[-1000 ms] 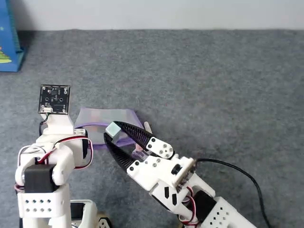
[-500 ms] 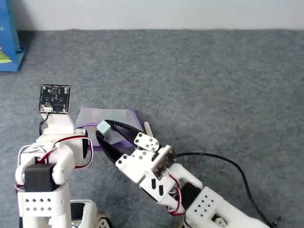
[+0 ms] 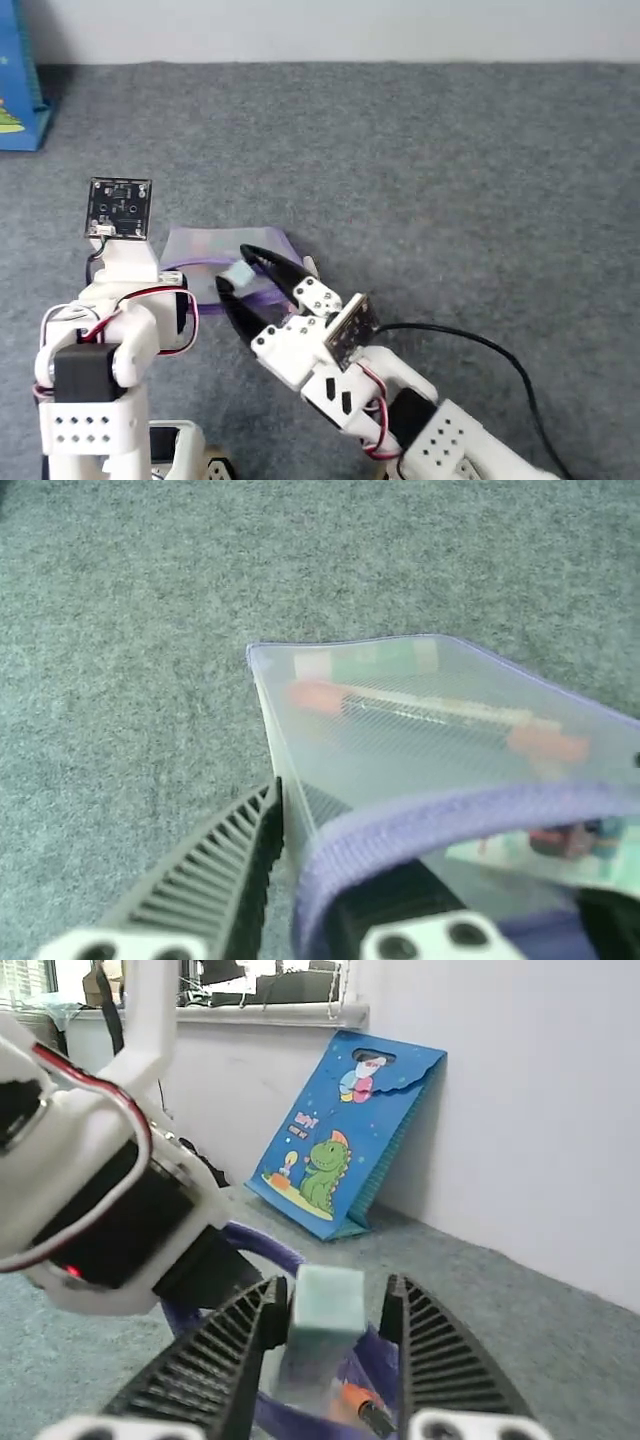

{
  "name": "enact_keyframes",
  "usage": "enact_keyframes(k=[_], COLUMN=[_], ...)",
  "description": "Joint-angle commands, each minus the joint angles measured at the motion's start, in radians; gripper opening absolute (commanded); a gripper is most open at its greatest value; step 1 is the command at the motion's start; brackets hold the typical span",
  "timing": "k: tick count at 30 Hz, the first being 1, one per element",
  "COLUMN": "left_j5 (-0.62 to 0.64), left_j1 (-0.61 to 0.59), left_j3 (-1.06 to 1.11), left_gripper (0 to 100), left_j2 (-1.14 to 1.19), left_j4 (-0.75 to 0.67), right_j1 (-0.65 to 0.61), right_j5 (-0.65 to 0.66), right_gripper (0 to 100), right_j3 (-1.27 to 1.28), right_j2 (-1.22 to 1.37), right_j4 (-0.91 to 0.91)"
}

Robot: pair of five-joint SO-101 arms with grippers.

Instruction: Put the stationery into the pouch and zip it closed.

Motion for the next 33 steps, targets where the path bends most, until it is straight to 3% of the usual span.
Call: enact_keyframes(k=[1,10,17,24,29,33], left_j5=[0.008,0.008,0.008,0.008,0.005,-0.025], left_j1=[-0.003,-0.003,-0.014,-0.083,-0.089,-0.192], left_j3=[-0.005,-0.007,-0.005,-0.013,-0.015,-0.042], left_gripper=[1,1,1,1,1,1], left_j2=[0.009,0.008,0.003,0.003,0.003,0.009], left_j4=[-0.026,-0.026,-0.026,-0.028,-0.025,-0.023], right_j1=[0.025,0.097,0.348,0.504,0.535,0.527], right_j5=[-0.017,-0.025,-0.316,-0.382,-0.382,-0.382], right_gripper=[15.0,14.8,14.8,14.7,14.7,15.0], right_j3=[-0.054,-0.061,-0.226,-0.382,-0.505,-0.643], right_j2=[-0.116,-0.251,-0.22,0.038,0.315,0.526], right_j4=[0.12,0.341,0.768,0.987,1.075,1.182])
